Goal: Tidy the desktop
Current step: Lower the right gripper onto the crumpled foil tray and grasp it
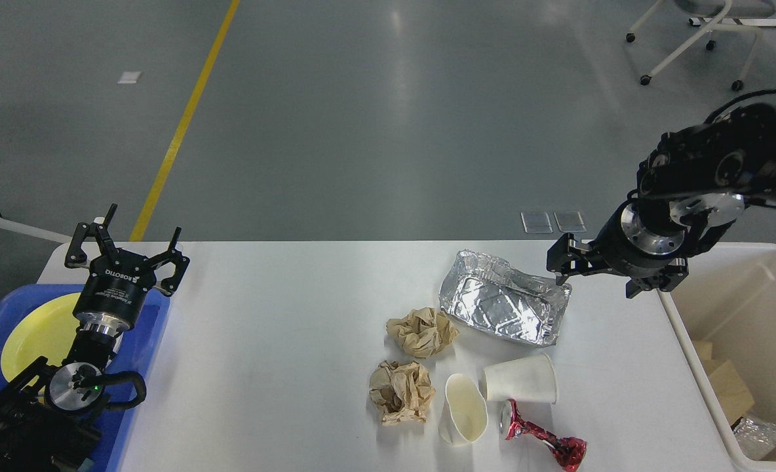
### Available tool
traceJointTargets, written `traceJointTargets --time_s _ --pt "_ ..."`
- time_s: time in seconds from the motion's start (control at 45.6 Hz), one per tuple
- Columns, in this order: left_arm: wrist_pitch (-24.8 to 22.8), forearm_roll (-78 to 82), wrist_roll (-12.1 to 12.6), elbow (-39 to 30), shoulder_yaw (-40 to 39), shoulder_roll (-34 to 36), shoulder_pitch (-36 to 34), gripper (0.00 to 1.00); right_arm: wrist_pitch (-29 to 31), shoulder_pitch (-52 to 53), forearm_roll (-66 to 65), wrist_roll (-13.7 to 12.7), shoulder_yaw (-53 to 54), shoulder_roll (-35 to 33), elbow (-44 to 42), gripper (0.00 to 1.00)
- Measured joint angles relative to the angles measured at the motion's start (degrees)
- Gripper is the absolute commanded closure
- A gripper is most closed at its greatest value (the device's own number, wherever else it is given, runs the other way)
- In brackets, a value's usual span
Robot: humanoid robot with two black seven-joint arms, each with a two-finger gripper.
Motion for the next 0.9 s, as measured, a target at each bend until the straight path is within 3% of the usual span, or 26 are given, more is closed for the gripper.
traceJointTargets --time_s 0.175,0.395,0.723,0.811,0.899 --pt "-0.1 0.0 0.0 0.0 0.0 0.0 0.0 0.04 -0.6 -17.5 -0.4 0.2 4.0 2.0 -18.3 0.0" --pt "-0.1 0.0 0.0 0.0 0.0 0.0 0.0 0.04 -2.4 -28.0 -0.5 0.2 8.8 4.4 -29.5 0.0" --pt "-0.1 0.0 0.0 0.0 0.0 0.0 0.0 0.04 -15.2 -38.5 -0.5 0.1 10.4 7.8 -34.8 0.01" --pt "-0.1 0.0 0.0 0.0 0.0 0.0 0.0 0.04 -17.6 -40.4 -0.5 0.1 10.5 8.3 -36.0 0.08" --pt "-0.1 0.0 0.0 0.0 0.0 0.0 0.0 0.04 -18.1 -40.9 -0.5 0.1 10.9 8.3 -36.4 0.22"
